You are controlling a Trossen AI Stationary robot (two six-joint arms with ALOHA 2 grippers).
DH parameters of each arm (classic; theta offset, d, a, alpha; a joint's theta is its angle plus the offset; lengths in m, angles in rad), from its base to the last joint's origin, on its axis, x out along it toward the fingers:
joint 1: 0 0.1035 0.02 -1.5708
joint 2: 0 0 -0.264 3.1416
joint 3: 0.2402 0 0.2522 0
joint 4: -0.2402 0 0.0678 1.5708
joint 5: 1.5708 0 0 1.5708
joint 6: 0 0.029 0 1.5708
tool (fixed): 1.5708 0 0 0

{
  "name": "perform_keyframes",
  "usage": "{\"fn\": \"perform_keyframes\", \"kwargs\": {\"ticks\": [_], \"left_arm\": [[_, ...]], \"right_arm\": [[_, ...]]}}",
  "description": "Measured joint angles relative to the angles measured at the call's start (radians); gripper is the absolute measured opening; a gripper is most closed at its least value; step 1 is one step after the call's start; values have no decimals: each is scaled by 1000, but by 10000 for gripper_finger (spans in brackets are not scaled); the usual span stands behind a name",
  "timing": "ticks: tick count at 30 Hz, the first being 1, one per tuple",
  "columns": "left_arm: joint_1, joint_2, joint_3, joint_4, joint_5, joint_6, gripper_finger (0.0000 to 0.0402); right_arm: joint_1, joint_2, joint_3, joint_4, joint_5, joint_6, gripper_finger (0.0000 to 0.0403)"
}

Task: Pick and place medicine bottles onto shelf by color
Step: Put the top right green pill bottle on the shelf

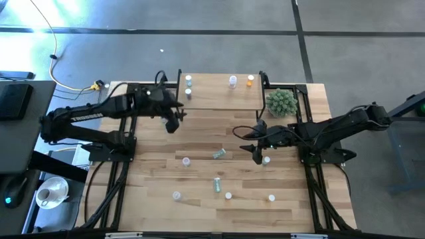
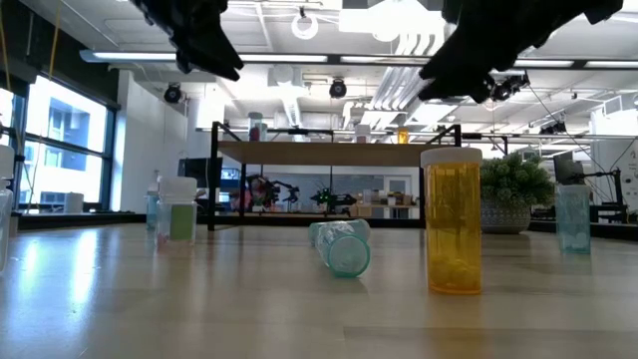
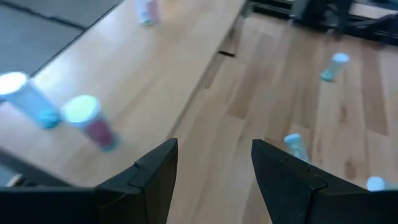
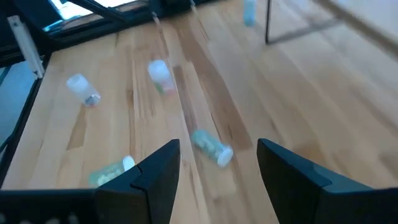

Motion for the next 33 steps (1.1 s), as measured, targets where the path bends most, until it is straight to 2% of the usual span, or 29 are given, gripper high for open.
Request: {"fn": "perform_keyframes", "kwargs": {"ticks": [4, 12, 16, 23, 28, 33], "left_arm": [[-58, -33, -105, 132, 0, 0, 195], [-181, -44, -270, 417, -1, -18, 195], [-225, -44, -317, 509, -2, -18, 195], [-270, -44, -320, 517, -2, -26, 195], [-283, -44, -320, 517, -4, -26, 195], [-283, -44, -320, 516, -4, -26, 195]], "right_arm": [[14, 0, 0, -128, 0, 132, 204], [98, -9, 11, -277, 1, 356, 204], [164, -24, 61, -404, 70, 445, 204], [281, -24, 116, -631, 240, 654, 204], [343, -24, 71, -665, 315, 825, 204], [387, -21, 59, -683, 337, 907, 204]]}}
